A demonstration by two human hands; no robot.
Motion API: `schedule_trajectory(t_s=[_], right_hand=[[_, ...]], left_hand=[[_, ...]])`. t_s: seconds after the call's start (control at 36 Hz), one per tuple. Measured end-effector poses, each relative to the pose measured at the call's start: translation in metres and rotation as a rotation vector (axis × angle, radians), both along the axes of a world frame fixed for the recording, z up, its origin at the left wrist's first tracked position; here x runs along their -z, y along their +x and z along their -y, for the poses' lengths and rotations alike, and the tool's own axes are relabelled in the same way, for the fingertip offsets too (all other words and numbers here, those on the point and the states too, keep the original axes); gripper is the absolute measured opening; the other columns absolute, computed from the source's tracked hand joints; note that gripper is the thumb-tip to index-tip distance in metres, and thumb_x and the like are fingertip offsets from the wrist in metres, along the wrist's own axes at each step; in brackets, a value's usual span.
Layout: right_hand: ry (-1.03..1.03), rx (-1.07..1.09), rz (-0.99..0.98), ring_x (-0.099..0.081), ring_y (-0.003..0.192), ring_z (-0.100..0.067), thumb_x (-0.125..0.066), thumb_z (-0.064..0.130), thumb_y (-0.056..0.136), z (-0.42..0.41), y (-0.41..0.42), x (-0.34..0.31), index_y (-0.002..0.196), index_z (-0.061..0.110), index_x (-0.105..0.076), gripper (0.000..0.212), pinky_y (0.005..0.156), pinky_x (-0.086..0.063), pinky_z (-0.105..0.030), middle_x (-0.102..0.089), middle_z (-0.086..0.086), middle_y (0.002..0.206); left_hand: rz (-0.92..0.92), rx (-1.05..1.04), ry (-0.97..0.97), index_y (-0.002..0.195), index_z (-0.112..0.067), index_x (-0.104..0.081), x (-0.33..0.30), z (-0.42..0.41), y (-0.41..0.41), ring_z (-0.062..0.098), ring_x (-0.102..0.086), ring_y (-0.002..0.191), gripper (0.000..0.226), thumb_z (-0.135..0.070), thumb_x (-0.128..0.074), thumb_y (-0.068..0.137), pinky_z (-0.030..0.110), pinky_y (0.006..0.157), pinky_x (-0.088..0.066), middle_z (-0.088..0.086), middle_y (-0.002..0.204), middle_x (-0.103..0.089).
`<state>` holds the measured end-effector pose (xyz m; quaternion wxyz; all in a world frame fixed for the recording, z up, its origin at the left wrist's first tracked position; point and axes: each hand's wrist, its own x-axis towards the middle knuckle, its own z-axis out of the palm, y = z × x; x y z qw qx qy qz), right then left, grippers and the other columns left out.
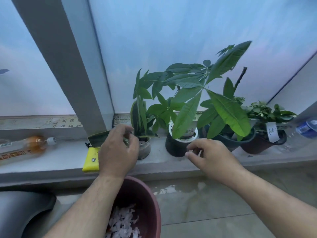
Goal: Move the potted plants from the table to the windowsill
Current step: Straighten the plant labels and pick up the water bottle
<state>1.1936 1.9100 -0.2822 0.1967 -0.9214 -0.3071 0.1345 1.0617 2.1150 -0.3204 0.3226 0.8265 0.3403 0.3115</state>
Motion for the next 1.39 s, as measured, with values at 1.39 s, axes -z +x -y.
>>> schedule_trajectory(t_s=[1.39], right_hand=[[0.380,0.219,-0.138,-0.050,0.060,-0.026,-0.047,0.014,0.096,-0.004,0.050,0.034,0.067,0.015,-0.055,0.029,0.054,-0.034,-0.032,-0.062,-0.008,0.068]], left_hand=[[-0.153,0.092,-0.236,0.091,-0.023,-0.064,-0.006,0.089,0.115,0.015,-0.065,0.079,0.005,-0.026,-0.063,0.094,0.032,0.071,-0.051,-0.006,0.084,-0.070]])
